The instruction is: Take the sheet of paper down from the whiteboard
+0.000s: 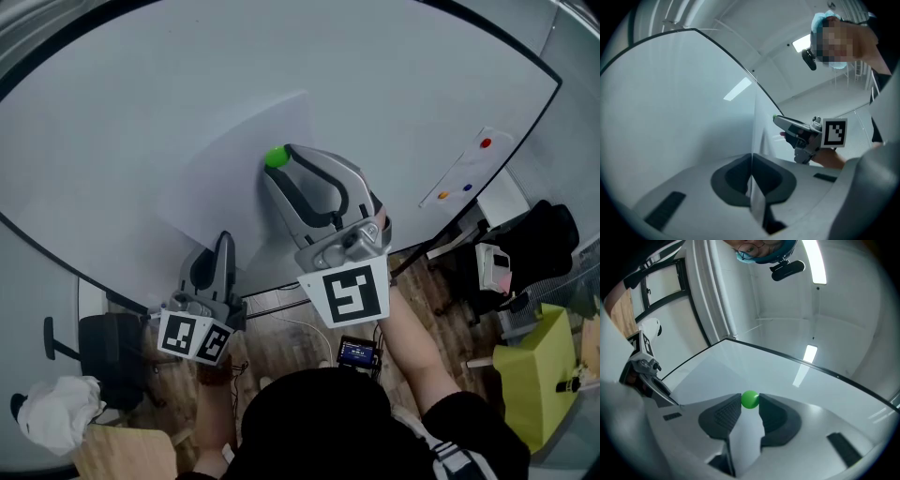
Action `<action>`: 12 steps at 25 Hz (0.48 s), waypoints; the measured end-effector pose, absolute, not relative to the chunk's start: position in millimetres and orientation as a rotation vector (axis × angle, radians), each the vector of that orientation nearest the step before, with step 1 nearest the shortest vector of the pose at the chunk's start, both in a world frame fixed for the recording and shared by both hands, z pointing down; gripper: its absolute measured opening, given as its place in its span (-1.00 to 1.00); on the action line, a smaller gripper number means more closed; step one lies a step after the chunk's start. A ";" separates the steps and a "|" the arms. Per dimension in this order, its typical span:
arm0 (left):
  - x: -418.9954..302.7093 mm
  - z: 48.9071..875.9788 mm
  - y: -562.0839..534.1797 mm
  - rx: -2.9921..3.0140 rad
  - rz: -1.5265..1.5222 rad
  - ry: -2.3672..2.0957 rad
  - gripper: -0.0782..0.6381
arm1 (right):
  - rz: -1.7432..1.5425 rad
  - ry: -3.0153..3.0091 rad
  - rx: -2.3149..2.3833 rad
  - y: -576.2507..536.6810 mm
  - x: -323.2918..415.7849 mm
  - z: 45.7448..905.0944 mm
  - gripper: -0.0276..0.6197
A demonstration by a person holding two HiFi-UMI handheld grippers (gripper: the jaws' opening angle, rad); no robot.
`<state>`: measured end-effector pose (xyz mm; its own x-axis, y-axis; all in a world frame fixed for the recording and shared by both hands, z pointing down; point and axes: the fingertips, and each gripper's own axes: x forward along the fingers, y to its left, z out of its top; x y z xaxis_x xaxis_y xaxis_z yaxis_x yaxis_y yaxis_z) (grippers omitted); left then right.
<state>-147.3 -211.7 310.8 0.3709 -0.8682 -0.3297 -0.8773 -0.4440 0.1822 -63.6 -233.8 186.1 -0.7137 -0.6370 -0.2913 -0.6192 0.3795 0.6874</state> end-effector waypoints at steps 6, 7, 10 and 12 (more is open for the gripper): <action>-150.2 302.4 -186.3 -2.513 0.598 1.680 -0.76 | -1.212 -2.642 1.220 -220.1 -50.0 189.0 -0.56; -150.6 301.3 -182.3 -2.494 0.588 1.690 -0.76 | -1.190 -2.657 1.230 -217.8 -47.4 190.3 -0.56; -149.8 298.6 -173.5 -2.439 0.559 1.721 -0.76 | -1.117 -2.703 1.261 -212.4 -39.4 195.7 -0.56; -149.3 297.5 -168.0 -2.409 0.550 1.742 -0.76 | -1.072 -2.730 1.271 -208.4 -35.8 201.2 -0.56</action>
